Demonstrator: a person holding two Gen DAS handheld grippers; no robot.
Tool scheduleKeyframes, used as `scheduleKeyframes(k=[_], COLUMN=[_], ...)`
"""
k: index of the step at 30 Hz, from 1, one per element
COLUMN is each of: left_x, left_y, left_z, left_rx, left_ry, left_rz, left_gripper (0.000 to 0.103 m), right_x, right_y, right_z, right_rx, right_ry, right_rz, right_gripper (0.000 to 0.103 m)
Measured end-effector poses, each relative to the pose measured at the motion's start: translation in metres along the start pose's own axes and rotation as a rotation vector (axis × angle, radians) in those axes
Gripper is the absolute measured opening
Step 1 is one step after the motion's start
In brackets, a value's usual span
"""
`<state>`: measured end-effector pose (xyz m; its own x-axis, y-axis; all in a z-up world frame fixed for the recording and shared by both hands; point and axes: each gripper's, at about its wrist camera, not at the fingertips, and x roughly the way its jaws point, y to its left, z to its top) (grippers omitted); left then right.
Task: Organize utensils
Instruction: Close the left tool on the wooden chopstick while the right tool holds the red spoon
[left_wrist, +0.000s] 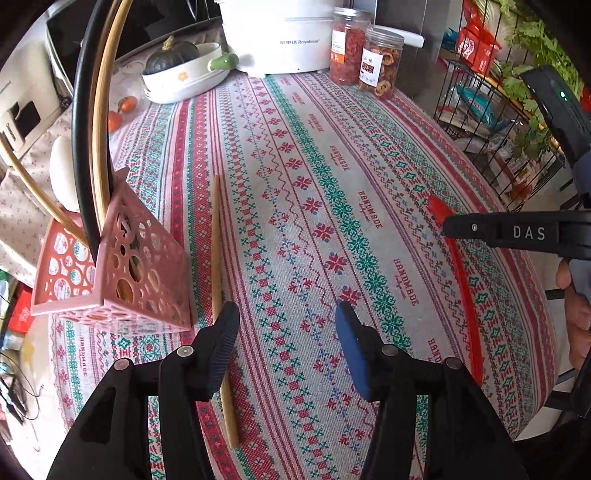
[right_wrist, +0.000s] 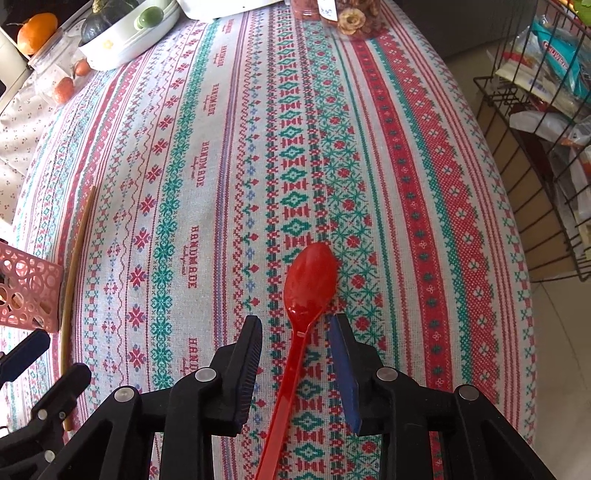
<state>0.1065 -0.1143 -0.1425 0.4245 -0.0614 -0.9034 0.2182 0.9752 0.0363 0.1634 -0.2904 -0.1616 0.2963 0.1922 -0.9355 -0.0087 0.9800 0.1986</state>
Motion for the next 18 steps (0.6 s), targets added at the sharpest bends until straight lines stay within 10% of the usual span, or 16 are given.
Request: scheduleKeyframes(k=[9, 18], left_x=[-0.027, 0.013], left_y=[0.041, 0.059], left_z=[-0.042, -0.051], left_rx=[-0.123, -0.157], left_ry=[-0.073, 0.007], left_rz=[-0.067, -0.143], left_gripper=[0.054, 0.008], right_x=[-0.003, 0.001], right_y=[-0.004, 0.001], right_z=[-0.002, -0.005], right_rx=[0.010, -0.013], right_ry=[-0.004, 0.018], right_rz=[-0.001, -0.009], right_gripper=[0.035, 0.035])
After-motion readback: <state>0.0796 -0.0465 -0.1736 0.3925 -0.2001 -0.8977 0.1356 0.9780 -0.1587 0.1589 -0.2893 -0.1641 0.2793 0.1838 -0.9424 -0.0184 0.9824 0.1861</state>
